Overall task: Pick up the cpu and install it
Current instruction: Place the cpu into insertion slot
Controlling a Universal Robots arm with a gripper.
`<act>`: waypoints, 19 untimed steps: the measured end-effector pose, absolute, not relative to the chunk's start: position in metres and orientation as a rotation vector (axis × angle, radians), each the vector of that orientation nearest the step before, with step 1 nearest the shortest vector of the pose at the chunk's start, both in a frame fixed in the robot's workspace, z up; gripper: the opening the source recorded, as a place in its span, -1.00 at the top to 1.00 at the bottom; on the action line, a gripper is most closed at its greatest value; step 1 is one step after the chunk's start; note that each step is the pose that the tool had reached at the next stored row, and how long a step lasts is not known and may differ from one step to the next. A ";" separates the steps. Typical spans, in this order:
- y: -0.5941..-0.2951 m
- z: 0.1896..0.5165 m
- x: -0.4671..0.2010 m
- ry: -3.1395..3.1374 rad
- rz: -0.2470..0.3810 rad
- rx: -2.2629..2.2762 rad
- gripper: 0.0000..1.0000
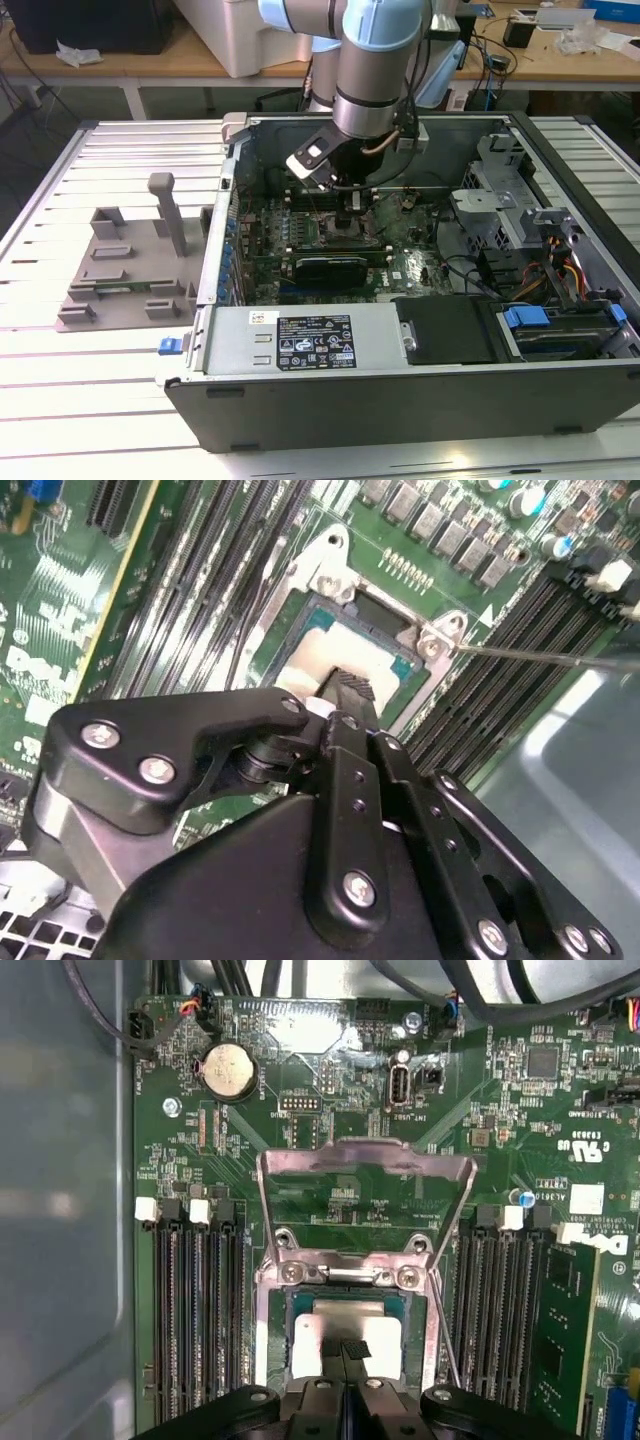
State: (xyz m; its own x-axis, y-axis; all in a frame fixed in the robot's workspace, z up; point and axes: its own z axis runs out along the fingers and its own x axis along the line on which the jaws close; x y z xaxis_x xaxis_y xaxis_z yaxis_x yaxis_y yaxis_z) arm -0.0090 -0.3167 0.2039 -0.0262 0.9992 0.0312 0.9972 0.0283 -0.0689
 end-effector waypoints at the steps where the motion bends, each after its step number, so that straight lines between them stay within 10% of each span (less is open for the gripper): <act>1: -0.317 0.204 -0.006 -2.203 0.042 -2.140 0.79; 19: -0.317 0.275 -0.005 -2.203 0.042 -2.139 0.79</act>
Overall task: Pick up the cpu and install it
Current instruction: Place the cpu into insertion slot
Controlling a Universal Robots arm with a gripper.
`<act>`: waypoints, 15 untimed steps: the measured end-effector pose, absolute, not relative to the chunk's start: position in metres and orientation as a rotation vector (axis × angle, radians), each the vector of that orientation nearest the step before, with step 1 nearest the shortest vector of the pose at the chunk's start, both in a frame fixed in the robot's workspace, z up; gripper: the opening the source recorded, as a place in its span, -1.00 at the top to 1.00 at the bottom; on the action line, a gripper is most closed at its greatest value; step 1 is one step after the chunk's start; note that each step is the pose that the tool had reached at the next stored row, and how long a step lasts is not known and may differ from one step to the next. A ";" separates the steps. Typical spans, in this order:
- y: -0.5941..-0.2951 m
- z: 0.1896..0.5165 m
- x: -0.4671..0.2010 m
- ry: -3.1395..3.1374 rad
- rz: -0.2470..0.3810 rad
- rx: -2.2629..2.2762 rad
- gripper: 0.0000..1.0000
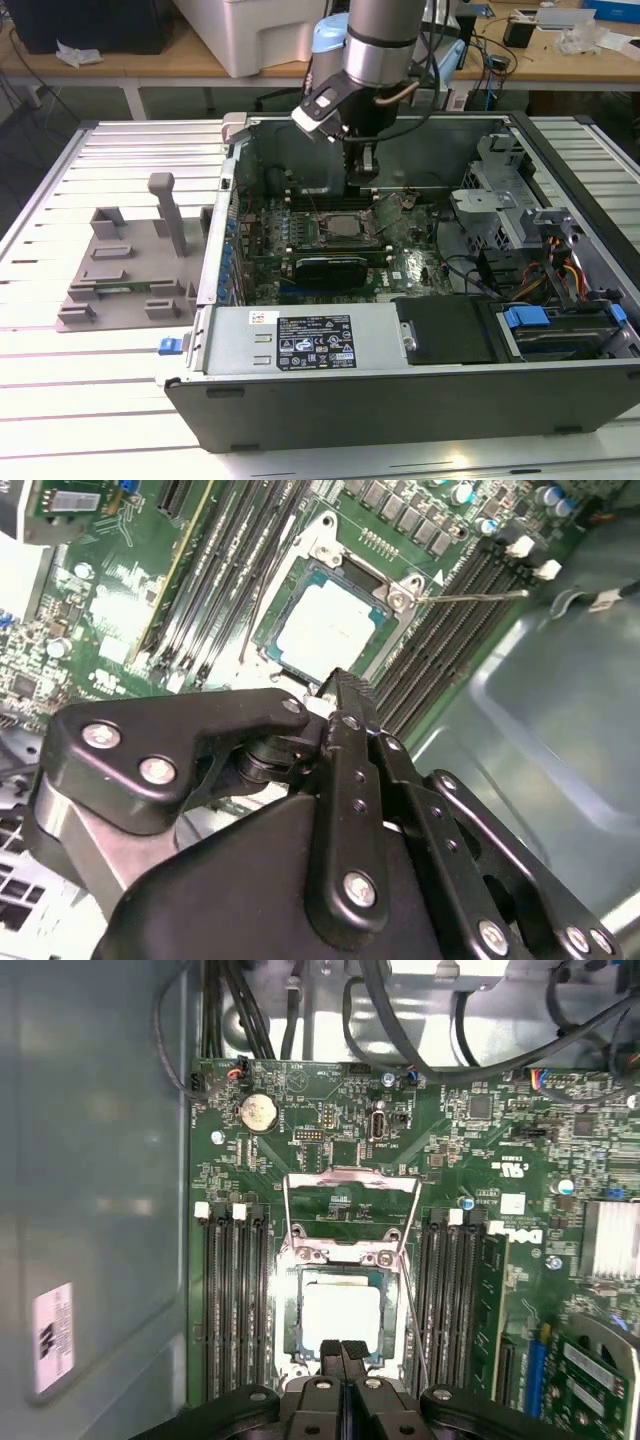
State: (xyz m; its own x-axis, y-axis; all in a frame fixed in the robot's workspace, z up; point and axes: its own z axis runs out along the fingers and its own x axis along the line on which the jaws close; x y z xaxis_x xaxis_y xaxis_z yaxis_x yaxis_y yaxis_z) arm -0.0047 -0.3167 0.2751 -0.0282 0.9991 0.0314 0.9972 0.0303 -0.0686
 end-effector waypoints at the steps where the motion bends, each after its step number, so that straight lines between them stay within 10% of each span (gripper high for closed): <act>1: -0.317 0.279 -0.005 -2.203 0.042 -2.139 0.79; 15: -0.317 0.316 -0.005 -2.203 0.041 -2.139 0.79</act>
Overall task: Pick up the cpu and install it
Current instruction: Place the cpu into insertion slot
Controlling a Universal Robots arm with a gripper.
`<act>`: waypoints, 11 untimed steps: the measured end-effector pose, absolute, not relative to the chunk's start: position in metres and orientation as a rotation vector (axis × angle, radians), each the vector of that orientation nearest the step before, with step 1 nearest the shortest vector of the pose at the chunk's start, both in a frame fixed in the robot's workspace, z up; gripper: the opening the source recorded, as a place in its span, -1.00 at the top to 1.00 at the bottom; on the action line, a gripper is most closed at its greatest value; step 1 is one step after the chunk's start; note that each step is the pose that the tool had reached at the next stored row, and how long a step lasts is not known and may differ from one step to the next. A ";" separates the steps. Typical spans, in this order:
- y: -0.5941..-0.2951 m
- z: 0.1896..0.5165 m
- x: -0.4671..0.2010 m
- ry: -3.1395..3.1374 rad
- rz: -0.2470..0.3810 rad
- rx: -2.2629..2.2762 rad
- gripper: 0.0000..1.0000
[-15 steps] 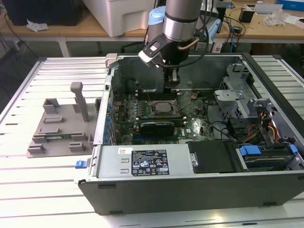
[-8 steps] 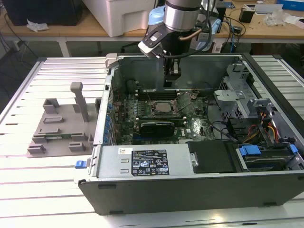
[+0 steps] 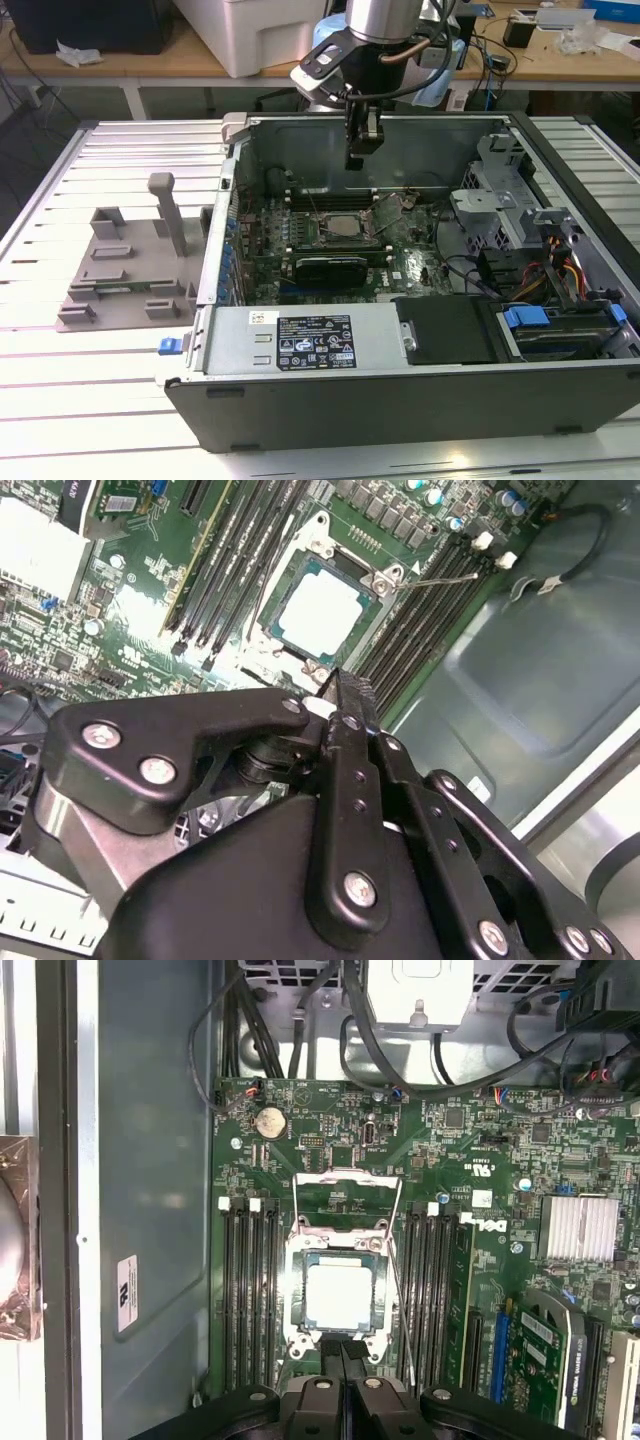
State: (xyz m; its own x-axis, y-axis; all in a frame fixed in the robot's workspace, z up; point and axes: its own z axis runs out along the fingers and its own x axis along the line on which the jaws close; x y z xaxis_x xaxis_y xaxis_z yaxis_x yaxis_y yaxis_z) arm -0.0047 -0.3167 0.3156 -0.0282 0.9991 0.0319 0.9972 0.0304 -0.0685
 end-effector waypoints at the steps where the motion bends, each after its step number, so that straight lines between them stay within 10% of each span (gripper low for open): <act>1: -0.317 0.316 -0.005 -2.203 0.042 -2.139 0.79; 11: -0.317 0.316 -0.005 -2.203 0.042 -2.139 0.79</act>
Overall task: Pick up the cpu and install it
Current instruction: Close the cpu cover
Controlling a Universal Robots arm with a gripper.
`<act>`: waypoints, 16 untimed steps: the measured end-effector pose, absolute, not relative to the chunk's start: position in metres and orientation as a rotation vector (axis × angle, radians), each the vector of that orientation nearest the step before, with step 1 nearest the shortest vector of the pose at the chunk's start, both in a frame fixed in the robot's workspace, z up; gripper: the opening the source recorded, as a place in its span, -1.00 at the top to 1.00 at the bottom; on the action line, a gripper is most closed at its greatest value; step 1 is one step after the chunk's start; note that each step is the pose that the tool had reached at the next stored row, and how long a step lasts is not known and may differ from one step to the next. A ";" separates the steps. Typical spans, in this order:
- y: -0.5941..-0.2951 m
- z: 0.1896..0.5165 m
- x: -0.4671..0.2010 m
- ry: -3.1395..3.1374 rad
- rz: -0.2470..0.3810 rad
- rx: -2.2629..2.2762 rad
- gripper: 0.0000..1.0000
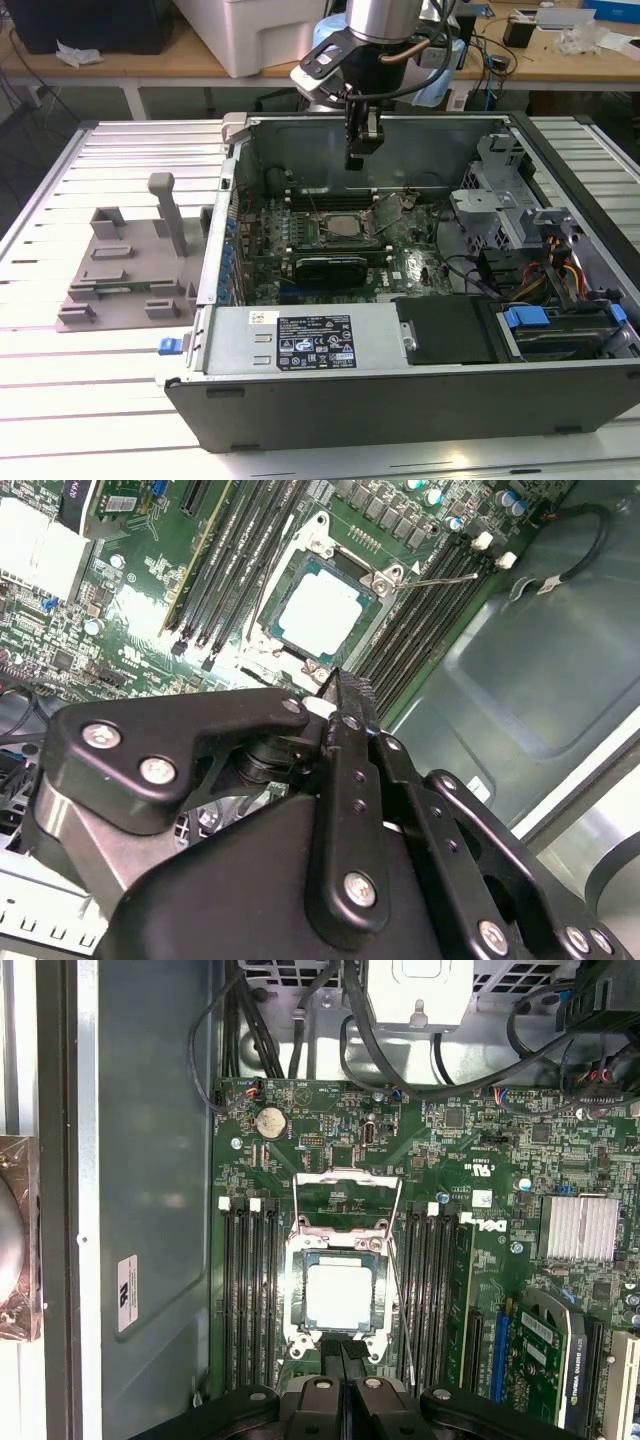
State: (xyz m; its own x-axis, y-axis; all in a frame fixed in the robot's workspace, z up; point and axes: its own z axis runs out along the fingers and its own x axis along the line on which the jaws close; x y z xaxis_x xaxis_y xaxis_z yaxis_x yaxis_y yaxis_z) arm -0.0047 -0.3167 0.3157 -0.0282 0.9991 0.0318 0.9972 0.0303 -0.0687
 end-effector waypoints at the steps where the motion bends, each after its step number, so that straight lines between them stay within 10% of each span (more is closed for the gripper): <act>1: -0.317 0.316 -0.005 -2.203 0.042 -2.139 0.79; 16: -0.313 0.295 0.065 -2.194 0.068 -2.123 0.79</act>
State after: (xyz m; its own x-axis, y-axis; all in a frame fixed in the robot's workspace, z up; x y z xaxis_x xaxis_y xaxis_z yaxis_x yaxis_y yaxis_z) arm 0.0654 -0.3127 0.2952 -0.0314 0.9990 0.0325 0.9951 0.0343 -0.0930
